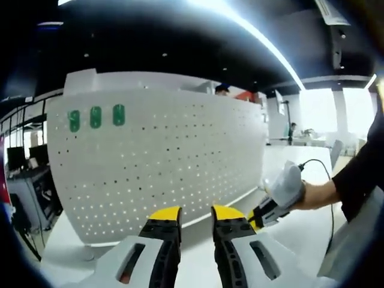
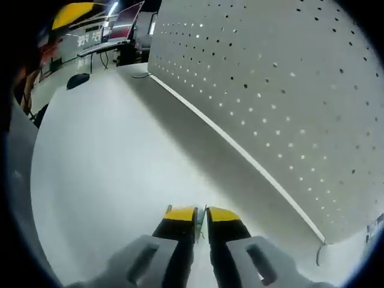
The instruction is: Insert the hook assembly into the mounting plate slot until the hook locks in place.
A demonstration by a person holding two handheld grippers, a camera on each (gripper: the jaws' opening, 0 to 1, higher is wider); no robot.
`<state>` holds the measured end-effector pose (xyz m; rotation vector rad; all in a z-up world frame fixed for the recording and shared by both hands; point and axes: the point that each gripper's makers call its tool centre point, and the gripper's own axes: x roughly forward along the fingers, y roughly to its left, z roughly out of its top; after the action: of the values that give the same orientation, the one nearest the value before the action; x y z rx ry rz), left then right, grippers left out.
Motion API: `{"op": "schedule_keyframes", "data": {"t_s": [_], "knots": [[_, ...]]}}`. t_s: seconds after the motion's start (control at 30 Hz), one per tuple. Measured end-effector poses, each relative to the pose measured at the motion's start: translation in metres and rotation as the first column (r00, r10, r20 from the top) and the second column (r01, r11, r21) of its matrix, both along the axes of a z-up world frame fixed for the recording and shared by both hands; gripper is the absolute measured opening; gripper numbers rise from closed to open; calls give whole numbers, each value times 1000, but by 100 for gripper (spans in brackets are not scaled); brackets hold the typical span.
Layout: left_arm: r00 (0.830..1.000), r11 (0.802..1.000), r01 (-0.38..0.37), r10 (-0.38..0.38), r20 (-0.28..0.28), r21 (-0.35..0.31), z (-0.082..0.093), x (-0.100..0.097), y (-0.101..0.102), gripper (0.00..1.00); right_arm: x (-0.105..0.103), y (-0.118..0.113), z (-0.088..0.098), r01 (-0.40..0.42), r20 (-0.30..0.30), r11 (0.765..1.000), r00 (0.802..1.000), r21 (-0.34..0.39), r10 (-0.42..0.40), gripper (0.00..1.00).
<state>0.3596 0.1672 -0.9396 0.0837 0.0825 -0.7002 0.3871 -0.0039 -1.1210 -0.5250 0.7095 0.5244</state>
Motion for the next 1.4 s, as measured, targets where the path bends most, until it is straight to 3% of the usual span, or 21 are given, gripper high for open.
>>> {"op": "schedule_keyframes", "data": {"t_s": [0.33, 0.8, 1.1, 1.2, 1.4], "knots": [[1000, 1000, 4, -4, 7, 9, 1, 0, 0, 18, 2, -4, 3, -9, 4, 1000, 1000, -7, 9, 1], [999, 998, 52, -52, -8, 42, -10, -7, -14, 17, -4, 3, 45, 30, 63, 988, 997, 151, -40, 0], [996, 995, 91, -92, 18, 39, -3, -13, -23, 19, -6, 41, 107, -29, 155, 958, 988, 286, -17, 0], [995, 994, 98, -99, 26, 40, -1, -15, -24, 20, -8, 57, 132, -47, 173, 929, 985, 366, -18, 0], [992, 991, 116, -118, 35, 66, -3, -18, -29, 23, -17, 80, 164, -95, 193, 887, 981, 451, 7, 0]]}}
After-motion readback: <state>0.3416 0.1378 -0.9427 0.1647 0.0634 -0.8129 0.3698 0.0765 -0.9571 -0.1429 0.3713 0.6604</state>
